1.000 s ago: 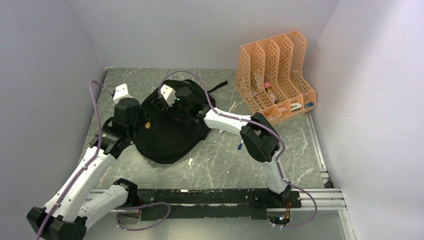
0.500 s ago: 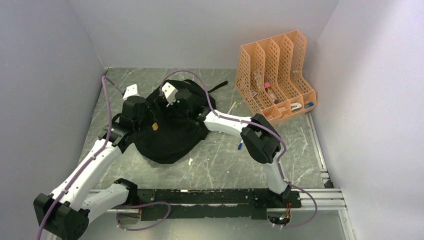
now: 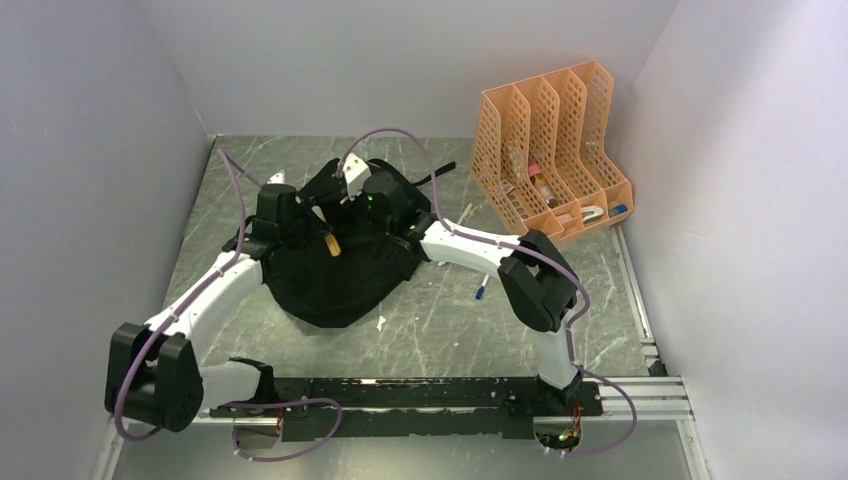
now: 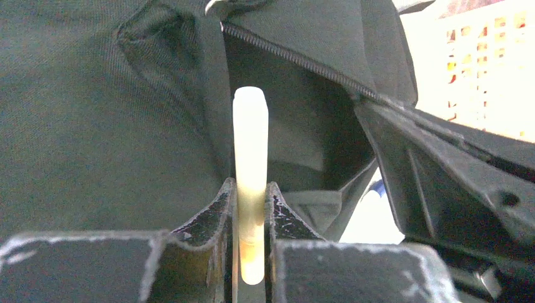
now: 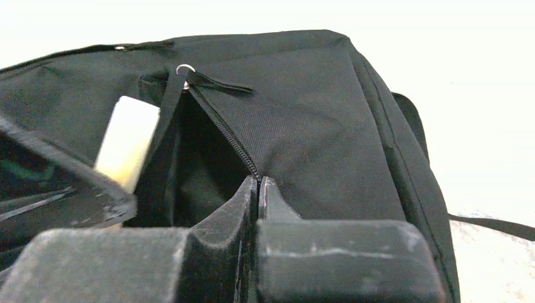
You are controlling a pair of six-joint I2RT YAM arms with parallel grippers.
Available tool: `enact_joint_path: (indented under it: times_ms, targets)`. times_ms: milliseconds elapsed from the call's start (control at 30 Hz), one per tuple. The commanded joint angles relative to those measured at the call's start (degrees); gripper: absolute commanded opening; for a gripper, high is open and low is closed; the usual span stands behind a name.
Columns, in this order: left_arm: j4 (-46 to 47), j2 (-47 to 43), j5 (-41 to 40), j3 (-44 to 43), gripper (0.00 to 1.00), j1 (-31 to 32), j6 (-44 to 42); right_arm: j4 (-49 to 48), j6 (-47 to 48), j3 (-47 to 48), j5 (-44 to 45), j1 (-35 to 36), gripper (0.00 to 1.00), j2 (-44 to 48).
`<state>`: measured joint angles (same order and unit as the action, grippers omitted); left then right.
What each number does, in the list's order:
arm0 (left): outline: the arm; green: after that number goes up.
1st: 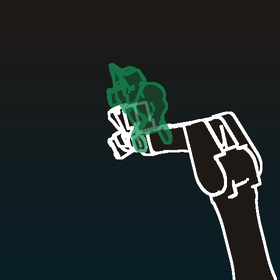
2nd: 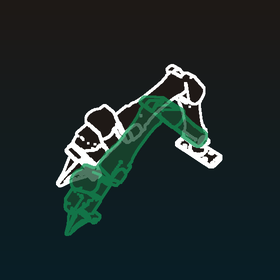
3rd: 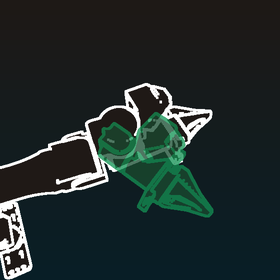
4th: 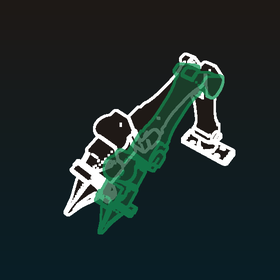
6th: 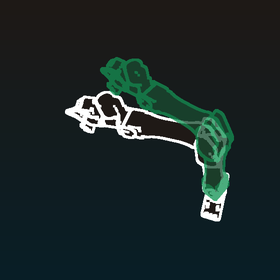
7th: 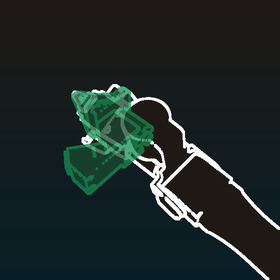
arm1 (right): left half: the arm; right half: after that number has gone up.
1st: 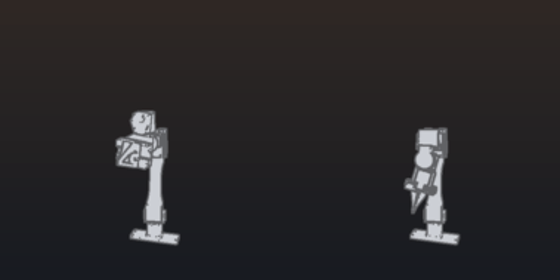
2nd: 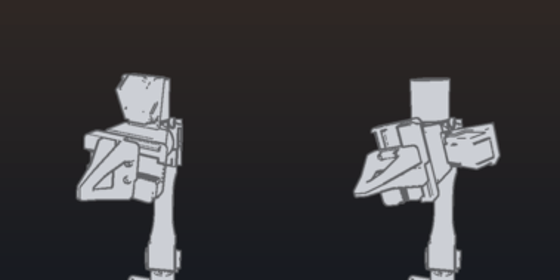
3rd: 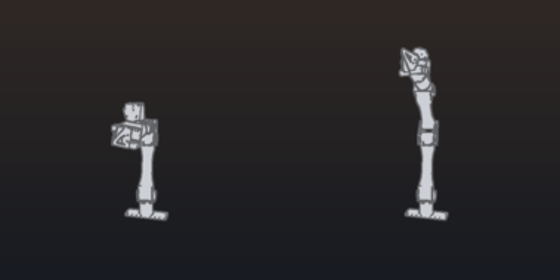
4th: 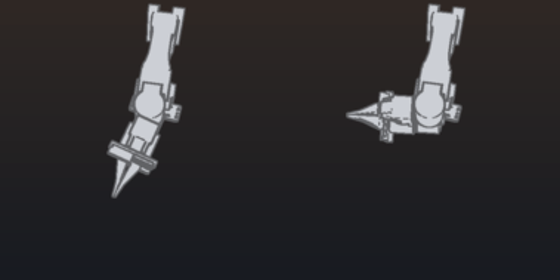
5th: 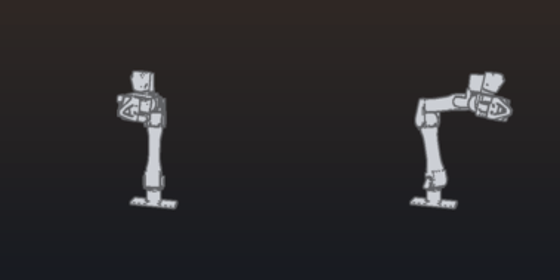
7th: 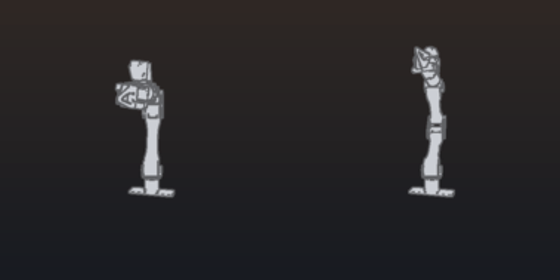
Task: Pack the student bag
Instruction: Place the stationery in the student bag.
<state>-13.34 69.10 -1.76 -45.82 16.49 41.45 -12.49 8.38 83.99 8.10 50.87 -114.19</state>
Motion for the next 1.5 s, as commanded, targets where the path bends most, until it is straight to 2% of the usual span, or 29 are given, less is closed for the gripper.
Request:
enact_joint_path:
  times_ms: [0, 200, 433, 700, 933, 1100, 1300, 1467]
  targets:
    - [10.9, 3.0, 8.7, 0.0, 0.05, -2.3, 4.1, -6.1, -4.7, -1.1, -2.3, -1.2, 0.00, 4.7]
    - [16.3, 8.9, 14.4, -2.3, 0.05, -3.3, 7.5, -6.3, -5.8, -2.0, -3.8, -1.2, 0.00, 5.4]
    - [14.7, 14.3, 13.6, -6.2, 0.05, -3.3, 7.7, -6.1, -6.5, -3.4, -4.7, -1.2, 0.00, 7.1]
    - [18.6, 19.7, 14.4, -9.8, 0.05, -3.4, 10.5, -6.3, -8.3, -6.0, -6.1, -1.2, 0.00, 9.1]
    - [24.3, 23.1, 16.7, -9.0, 0.05, -2.7, 14.0, -7.2, -10.7, -7.8, -5.9, -1.2, 0.00, 10.1]
    - [23.3, 20.5, 14.0, -7.1, 0.05, 0.2, 13.1, -7.7, -12.8, -7.2, -3.7, -1.3, 0.00, 9.7]
    - [23.1, 14.7, 8.6, -0.7, 0.05, 1.5, 13.7, -7.4, -15.8, -6.0, -2.5, -1.5, 0.00, 9.3]
    - [24.2, 14.3, 9.9, 1.2, 0.05, 1.8, 13.7, -8.3, -18.3, -6.5, -3.8, -1.7, 0.00, 9.6]
